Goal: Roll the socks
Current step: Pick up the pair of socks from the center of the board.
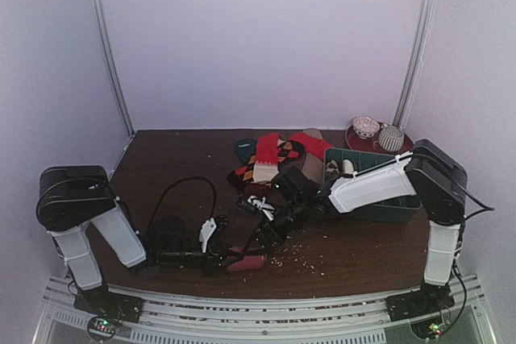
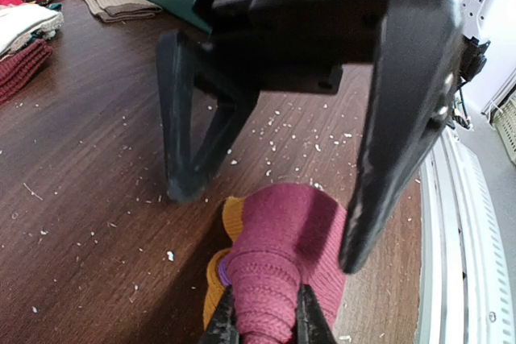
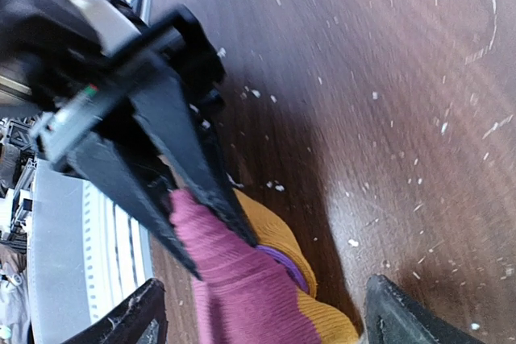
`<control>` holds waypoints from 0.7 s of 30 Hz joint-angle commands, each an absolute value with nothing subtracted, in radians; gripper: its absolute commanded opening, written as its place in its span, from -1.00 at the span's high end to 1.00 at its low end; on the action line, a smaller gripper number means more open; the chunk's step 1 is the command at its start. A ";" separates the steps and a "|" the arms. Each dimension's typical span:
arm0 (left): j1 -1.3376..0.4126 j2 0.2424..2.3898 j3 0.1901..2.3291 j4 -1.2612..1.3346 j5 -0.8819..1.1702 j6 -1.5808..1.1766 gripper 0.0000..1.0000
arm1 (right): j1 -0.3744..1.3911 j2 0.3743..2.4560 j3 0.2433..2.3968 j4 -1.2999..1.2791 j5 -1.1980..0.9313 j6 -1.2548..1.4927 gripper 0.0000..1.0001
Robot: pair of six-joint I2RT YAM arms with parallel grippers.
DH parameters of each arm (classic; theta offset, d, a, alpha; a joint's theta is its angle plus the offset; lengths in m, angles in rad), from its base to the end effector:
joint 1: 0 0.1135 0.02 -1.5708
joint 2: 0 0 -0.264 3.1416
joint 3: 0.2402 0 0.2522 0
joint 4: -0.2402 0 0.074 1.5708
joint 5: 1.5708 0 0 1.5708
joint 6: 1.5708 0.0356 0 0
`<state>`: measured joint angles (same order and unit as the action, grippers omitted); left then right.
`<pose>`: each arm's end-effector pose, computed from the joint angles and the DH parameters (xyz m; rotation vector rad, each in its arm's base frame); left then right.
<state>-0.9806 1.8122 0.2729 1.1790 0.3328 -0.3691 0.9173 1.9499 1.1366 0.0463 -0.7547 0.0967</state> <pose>0.1303 -0.2155 0.0889 0.8639 1.9270 -1.1819 0.2248 0.3336 0.1527 -1.3577 2.0851 1.3565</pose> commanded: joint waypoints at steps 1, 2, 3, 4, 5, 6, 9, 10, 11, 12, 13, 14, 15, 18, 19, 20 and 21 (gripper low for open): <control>-0.977 1.847 0.264 1.064 0.345 -0.372 1.00 | 0.920 1.985 1.105 0.080 -0.778 0.128 -0.71; -0.978 1.848 0.265 1.061 0.345 -0.370 1.00 | 0.919 1.992 1.096 0.083 -0.775 0.130 -0.71; -0.977 1.849 0.267 1.059 0.346 -0.371 1.00 | 0.919 1.998 1.087 0.084 -0.767 0.130 -0.71; -0.977 1.851 0.270 1.056 0.347 -0.369 1.00 | 0.919 2.003 1.078 0.087 -0.759 0.130 -0.71; -0.977 1.854 0.272 1.054 0.348 -0.368 1.00 | 0.919 2.008 1.068 0.089 -0.755 0.131 -0.71; -0.977 1.856 0.274 1.053 0.350 -0.369 1.00 | 0.919 2.013 1.058 0.089 -0.752 0.131 -0.71; -0.977 1.858 0.278 1.049 0.351 -0.367 1.00 | 0.922 2.019 1.028 0.099 -0.772 0.143 -0.70; -0.977 1.858 0.278 1.049 0.351 -0.366 1.00 | 0.927 2.015 1.017 0.102 -0.777 0.145 -0.68; -0.977 1.858 0.278 1.047 0.351 -0.367 1.00 | 0.933 2.009 1.006 0.105 -0.781 0.147 -0.67; -0.977 1.858 0.279 1.046 0.350 -0.367 1.00 | 0.941 2.002 0.996 0.105 -0.787 0.148 -0.67; -0.977 1.858 0.279 1.044 0.350 -0.367 1.00 | 0.947 2.000 0.991 0.104 -0.795 0.152 -0.65; -0.977 1.858 0.279 1.043 0.348 -0.366 1.00 | 0.955 1.997 0.988 0.103 -0.805 0.156 -0.63; -0.977 1.859 0.279 1.041 0.348 -0.365 1.00 | 0.963 1.999 0.986 0.101 -0.814 0.160 -0.61; -0.977 1.859 0.277 1.039 0.347 -0.366 1.00 | 0.979 1.999 0.980 0.103 -0.826 0.168 -0.52; -0.977 1.859 0.276 1.041 0.347 -0.367 1.00 | 0.982 2.003 0.981 0.106 -0.829 0.173 -0.49; -0.977 1.859 0.275 1.041 0.347 -0.366 1.00 | 0.984 2.009 0.983 0.107 -0.834 0.176 -0.44; -0.977 1.859 0.275 1.041 0.348 -0.367 1.00 | 0.984 2.015 0.986 0.110 -0.841 0.181 -0.38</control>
<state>-0.9806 1.8198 0.2867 1.1694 0.3473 -0.3691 0.9607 1.9759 1.0199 0.2089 -0.8150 0.1421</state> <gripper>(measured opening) 0.129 0.730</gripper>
